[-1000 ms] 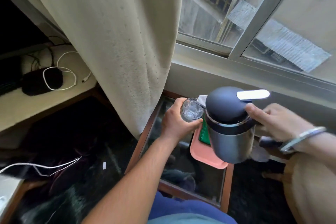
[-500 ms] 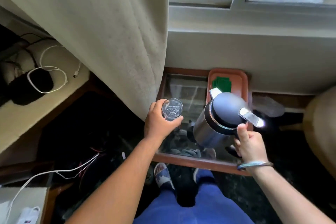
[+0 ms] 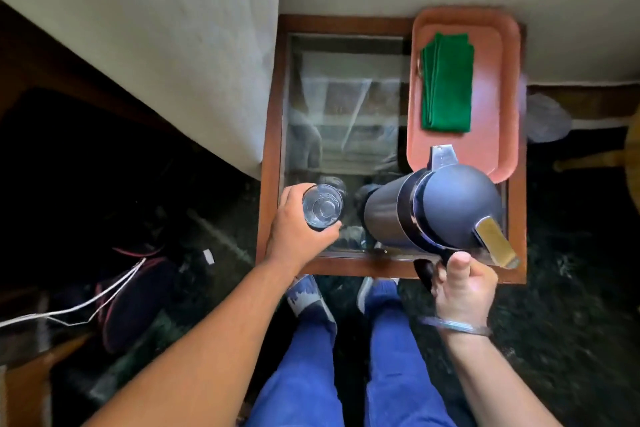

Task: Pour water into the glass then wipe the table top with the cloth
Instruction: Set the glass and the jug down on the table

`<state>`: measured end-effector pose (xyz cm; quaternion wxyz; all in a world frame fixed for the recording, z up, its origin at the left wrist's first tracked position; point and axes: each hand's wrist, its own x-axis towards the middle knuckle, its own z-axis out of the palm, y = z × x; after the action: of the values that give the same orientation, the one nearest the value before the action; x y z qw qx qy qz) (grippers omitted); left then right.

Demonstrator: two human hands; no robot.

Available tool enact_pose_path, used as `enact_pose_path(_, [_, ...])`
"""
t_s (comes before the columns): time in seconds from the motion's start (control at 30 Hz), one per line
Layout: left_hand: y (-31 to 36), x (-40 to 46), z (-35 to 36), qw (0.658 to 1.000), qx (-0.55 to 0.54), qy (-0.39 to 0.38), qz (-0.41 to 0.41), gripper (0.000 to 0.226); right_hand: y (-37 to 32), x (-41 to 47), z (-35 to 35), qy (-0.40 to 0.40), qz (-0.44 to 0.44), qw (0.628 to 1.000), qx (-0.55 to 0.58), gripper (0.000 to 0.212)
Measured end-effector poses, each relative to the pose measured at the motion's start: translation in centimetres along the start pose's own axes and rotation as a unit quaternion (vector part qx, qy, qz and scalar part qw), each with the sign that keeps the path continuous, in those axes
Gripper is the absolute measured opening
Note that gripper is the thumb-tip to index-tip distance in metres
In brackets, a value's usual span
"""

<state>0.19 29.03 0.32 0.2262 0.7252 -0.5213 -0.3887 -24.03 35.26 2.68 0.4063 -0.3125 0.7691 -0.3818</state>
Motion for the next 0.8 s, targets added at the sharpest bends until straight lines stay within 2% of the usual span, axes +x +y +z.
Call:
enact_pose_path(0.1, [-1.5, 0.6, 1.8, 1.000, -0.006, -0.011, 0.006, 0.067, 2.6, 0.1, 0.9, 0.000, -0.012, 0.999, 0.030, 0.072])
enact_pose_path(0.2, [-2.6, 1.5, 2.9, 1.000, -0.005, -0.021, 0.008, 0.069, 3.3, -0.1, 1.7, 0.002, -0.026, 0.998, 0.060, 0.073])
enact_pose_path(0.27, [-3.2, 1.8, 3.5, 1.000, -0.002, -0.023, 0.013, 0.070, 3.2, -0.2, 2.1, 0.000, -0.035, 0.996, 0.084, 0.095])
enact_pose_path(0.3, [-3.6, 1.9, 3.9, 1.000, -0.002, -0.025, 0.016, 0.071, 2.9, -0.4, 2.2, -0.004, -0.049, 0.995, 0.088, 0.100])
enact_pose_path(0.43, [-4.5, 1.7, 4.6, 0.999, -0.007, -0.024, 0.025, 0.074, 1.9, -1.0, 2.3, -0.019, -0.088, 0.993, 0.080, 0.104])
enact_pose_path(0.5, [-4.6, 1.5, 5.0, 1.000, -0.012, -0.012, 0.025, 0.075, 1.0, -1.2, 2.3, -0.003, -0.090, 0.995, 0.047, 0.090])
enact_pose_path(0.57, [-4.7, 1.3, 5.2, 1.000, -0.009, 0.000, 0.025, 0.076, 0.6, -1.4, 2.4, 0.024, -0.088, 0.996, 0.012, 0.055])
enact_pose_path(0.63, [-4.4, 1.1, 5.1, 1.000, 0.003, 0.002, 0.017, 0.078, 0.3, -1.5, 2.4, 0.027, -0.083, 0.996, -0.010, 0.036])
enact_pose_path(0.73, [-3.5, 0.8, 4.5, 1.000, 0.028, -0.009, 0.009, 0.087, 0.6, -2.0, 1.4, -0.031, -0.049, 0.998, -0.037, 0.032])
enact_pose_path(0.8, [-2.8, 0.6, 3.8, 0.997, 0.058, -0.041, 0.006, 0.102, 1.2, -2.4, -0.1, -0.107, -0.052, 0.991, -0.068, 0.039])
